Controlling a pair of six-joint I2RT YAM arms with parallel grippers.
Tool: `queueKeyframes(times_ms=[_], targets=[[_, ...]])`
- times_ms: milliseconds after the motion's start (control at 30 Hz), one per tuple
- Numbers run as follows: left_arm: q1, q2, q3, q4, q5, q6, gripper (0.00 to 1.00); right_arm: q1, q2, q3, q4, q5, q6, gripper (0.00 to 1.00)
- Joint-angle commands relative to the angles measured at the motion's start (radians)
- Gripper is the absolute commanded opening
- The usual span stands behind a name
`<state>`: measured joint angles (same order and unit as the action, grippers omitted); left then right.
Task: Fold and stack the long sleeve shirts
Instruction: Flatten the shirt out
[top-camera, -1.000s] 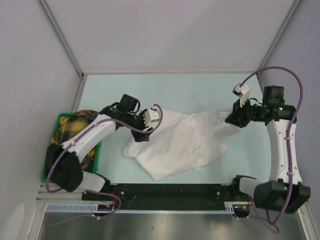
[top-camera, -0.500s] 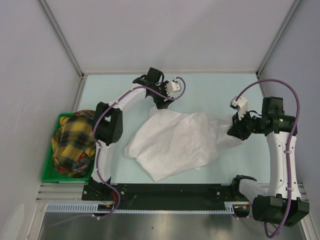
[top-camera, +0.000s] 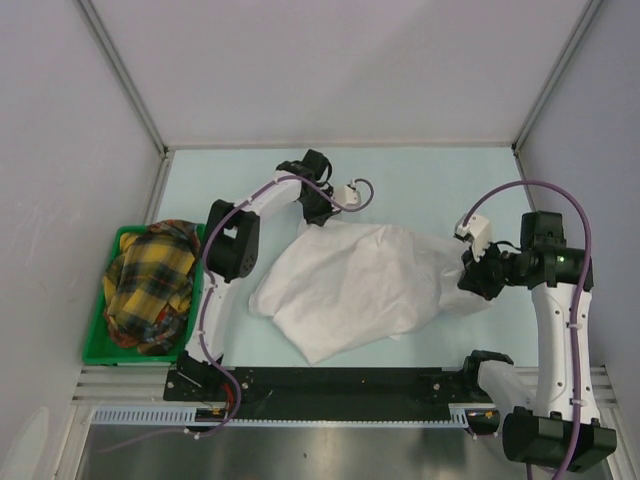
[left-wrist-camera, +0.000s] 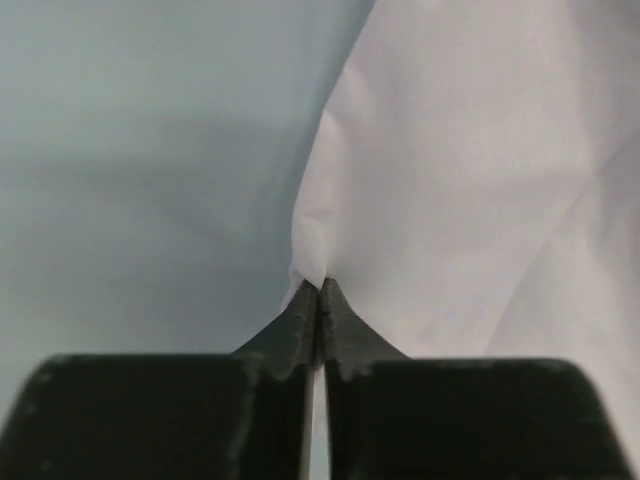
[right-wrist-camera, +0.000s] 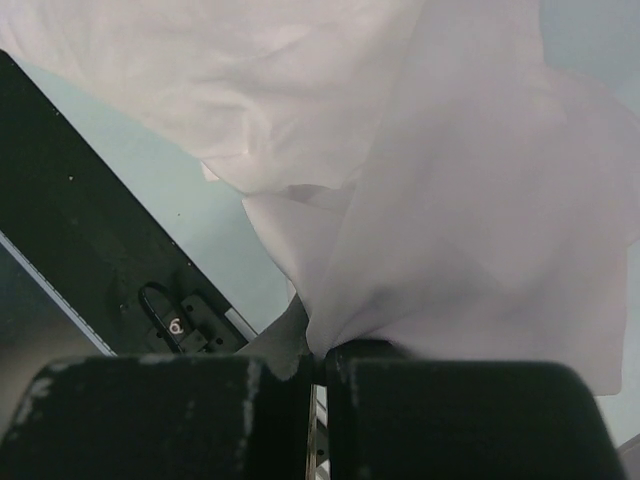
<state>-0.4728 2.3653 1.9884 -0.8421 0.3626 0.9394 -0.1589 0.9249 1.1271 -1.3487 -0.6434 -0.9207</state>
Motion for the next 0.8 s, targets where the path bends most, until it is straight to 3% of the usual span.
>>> queueKeyframes(times_ms=[0,67,233,367,400,467,500,533,567,600,633,767], targets=[[0.032,-0.124,-0.034,-0.020,0.007,-0.023,0.00,0.002,0.022,0.025,-0.011,-0.009,0.000,0.00],[0.059,-0.270,-0.080,0.024,0.033,-0.057,0.00,0.012,0.037,0.051,0.005,-0.036,0.017,0.00],[0.071,-0.581,-0.432,0.170,0.045,-0.027,0.00,0.139,0.109,0.050,0.020,-0.062,0.040,0.00],[0.066,-0.774,-0.809,0.199,0.019,0.084,0.00,0.382,0.106,-0.021,0.114,0.000,0.117,0.00],[0.068,-0.837,-0.874,0.215,-0.002,0.119,0.00,0.492,0.114,-0.026,0.132,0.008,0.128,0.04],[0.071,-0.897,-1.027,0.257,-0.013,0.145,0.13,0.600,0.129,-0.029,0.151,0.052,0.149,0.20],[0.079,-0.940,-1.059,0.259,-0.008,0.147,0.30,0.660,0.137,-0.024,0.135,0.056,0.131,0.42],[0.094,-0.957,-1.079,0.256,0.011,0.144,0.53,0.677,0.152,-0.018,0.128,0.071,0.132,0.50],[0.105,-0.971,-1.097,0.250,0.024,0.118,0.59,0.683,0.153,-0.013,0.126,0.123,0.134,0.65],[0.120,-0.997,-1.099,0.245,0.042,0.104,0.62,0.658,0.154,0.003,0.123,0.145,0.131,0.89],[0.152,-1.005,-1.096,0.238,0.083,0.093,0.65,0.619,0.141,0.011,0.125,0.152,0.103,0.99],[0.192,-1.029,-1.080,0.250,0.110,0.058,0.67,0.389,0.153,0.013,0.190,0.100,0.027,0.99]])
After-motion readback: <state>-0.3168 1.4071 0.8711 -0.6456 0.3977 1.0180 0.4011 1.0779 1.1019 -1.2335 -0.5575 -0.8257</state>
